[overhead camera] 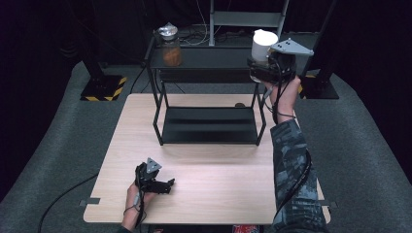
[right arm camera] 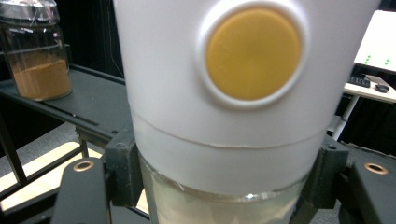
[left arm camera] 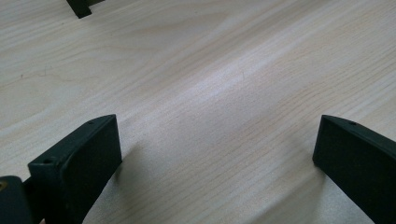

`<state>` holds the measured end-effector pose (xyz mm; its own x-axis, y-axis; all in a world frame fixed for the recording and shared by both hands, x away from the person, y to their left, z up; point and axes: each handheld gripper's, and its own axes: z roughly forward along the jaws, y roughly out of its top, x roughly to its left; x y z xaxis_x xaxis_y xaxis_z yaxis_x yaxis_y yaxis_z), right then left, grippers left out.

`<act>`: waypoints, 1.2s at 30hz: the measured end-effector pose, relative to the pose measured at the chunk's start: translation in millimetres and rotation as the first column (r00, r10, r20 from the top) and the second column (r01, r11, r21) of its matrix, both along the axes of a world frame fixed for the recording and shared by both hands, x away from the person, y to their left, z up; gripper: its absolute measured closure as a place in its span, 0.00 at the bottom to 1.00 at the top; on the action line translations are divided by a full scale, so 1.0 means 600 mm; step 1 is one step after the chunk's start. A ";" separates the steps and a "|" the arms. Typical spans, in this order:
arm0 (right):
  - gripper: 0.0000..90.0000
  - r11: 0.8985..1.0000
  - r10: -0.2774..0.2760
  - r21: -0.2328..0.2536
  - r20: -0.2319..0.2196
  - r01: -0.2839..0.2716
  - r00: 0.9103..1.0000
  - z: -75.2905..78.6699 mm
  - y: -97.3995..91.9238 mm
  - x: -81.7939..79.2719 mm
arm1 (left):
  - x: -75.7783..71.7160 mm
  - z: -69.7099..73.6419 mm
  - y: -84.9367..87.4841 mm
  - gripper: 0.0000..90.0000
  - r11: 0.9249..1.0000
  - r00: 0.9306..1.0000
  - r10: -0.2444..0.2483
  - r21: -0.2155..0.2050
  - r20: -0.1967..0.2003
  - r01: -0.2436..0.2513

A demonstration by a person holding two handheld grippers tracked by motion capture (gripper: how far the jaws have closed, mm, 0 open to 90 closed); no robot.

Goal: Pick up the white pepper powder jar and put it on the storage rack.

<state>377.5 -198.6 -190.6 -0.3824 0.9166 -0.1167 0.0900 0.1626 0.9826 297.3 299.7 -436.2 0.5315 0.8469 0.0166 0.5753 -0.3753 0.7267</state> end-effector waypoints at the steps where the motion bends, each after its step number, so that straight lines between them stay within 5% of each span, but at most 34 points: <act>1: 0.33 1.000 -0.001 0.001 0.001 0.001 1.000 0.002 0.001 0.002 | 0.000 0.000 0.000 0.01 1.000 1.000 0.000 0.000 0.000 0.000; 12: 0.33 1.000 -0.010 0.013 0.020 0.009 1.000 0.022 0.011 0.022 | 0.001 0.000 0.001 0.01 1.000 1.000 -0.002 -0.003 -0.003 0.002; 36: 0.33 0.998 -0.059 0.014 -0.055 0.060 0.997 0.031 0.040 0.108 | 0.001 0.000 0.002 0.01 1.000 1.000 -0.008 0.000 -0.001 0.008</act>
